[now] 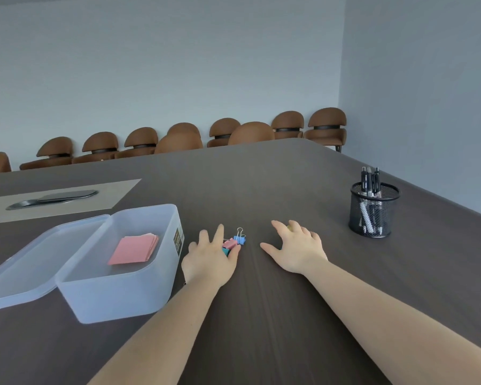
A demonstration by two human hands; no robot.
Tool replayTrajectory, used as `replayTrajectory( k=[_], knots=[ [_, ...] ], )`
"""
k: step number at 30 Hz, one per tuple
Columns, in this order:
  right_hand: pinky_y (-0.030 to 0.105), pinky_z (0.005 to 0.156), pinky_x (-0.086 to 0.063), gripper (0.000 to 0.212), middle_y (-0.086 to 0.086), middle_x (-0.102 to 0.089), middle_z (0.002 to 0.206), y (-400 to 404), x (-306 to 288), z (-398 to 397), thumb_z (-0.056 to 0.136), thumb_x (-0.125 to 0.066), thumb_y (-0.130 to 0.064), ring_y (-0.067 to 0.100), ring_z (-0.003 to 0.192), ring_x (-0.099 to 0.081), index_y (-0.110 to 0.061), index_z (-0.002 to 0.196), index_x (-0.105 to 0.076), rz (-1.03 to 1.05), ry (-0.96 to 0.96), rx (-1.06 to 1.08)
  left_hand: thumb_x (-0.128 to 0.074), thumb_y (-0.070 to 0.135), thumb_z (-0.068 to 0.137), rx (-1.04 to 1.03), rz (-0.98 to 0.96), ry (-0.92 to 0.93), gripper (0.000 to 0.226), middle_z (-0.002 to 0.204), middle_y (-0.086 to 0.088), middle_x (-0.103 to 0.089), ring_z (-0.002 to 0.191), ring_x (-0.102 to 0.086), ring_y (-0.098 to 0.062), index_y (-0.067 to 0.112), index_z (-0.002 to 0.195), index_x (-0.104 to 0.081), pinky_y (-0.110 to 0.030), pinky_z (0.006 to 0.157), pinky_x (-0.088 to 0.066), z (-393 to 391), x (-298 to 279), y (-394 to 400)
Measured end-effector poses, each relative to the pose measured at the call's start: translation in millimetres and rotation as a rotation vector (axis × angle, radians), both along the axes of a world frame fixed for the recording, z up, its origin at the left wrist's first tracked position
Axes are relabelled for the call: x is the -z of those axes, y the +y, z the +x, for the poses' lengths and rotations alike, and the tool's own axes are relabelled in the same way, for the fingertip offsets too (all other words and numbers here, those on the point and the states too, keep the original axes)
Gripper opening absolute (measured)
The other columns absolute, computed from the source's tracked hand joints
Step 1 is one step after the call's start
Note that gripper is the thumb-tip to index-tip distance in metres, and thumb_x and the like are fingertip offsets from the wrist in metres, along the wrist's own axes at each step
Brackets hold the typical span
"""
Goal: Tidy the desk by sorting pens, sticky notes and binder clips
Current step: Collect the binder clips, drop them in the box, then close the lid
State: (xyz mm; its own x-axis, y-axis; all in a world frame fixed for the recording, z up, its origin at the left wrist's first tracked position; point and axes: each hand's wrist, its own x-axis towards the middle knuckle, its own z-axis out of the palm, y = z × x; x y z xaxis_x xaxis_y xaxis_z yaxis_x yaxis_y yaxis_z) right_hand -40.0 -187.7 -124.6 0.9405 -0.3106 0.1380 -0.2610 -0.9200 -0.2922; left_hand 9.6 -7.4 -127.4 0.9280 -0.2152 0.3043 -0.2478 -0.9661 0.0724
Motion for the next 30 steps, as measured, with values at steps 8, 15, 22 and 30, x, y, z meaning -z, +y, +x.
replayTrajectory(
  k=[8,15,22,30],
  knots=[
    [0.038,0.089,-0.042,0.035,0.007,-0.05,0.111,0.3,-0.9,7.2,0.094,-0.043,-0.046,0.029,0.11,-0.047,-0.014,0.105,-0.052,-0.024,-0.082,-0.039,-0.035,0.049,0.093,0.049,-0.043,-0.012,0.041,0.113,-0.001,-0.047,0.083,-0.059,-0.023,0.015,0.111,-0.049,-0.029,0.064,-0.047,5.4,-3.4,-1.7],
    [0.031,0.059,-0.035,0.017,0.003,-0.037,0.089,6.7,-3.8,3.2,0.097,-0.038,-0.028,0.031,0.065,-0.045,-0.012,0.095,-0.043,-0.146,-0.193,-0.006,-0.037,0.037,0.093,0.053,-0.125,-0.093,0.021,0.073,0.0,-0.052,0.063,-0.049,-0.023,0.016,0.093,-0.033,-0.025,0.049,-0.029,-0.3,-4.4,-2.9],
    [0.034,0.08,-0.05,0.028,0.008,-0.06,0.109,8.5,-12.2,19.1,0.093,-0.048,-0.029,0.031,0.095,-0.061,-0.013,0.114,-0.055,0.221,-0.199,-0.01,-0.035,0.034,0.096,0.058,-0.135,-0.122,0.024,0.06,0.002,-0.046,0.06,-0.051,-0.022,0.015,0.109,-0.041,-0.027,0.049,-0.033,8.2,-0.6,-0.7],
    [0.03,0.078,-0.049,0.058,0.006,-0.056,0.129,48.0,-32.8,58.9,0.086,-0.062,-0.04,0.026,0.105,-0.059,-0.016,0.136,-0.047,0.259,0.11,-0.185,-0.037,0.036,0.094,0.097,-0.158,-0.098,0.026,0.088,-0.006,-0.068,0.083,-0.065,-0.029,0.016,0.104,-0.05,-0.03,0.061,-0.041,18.4,1.4,1.4]
  ],
)
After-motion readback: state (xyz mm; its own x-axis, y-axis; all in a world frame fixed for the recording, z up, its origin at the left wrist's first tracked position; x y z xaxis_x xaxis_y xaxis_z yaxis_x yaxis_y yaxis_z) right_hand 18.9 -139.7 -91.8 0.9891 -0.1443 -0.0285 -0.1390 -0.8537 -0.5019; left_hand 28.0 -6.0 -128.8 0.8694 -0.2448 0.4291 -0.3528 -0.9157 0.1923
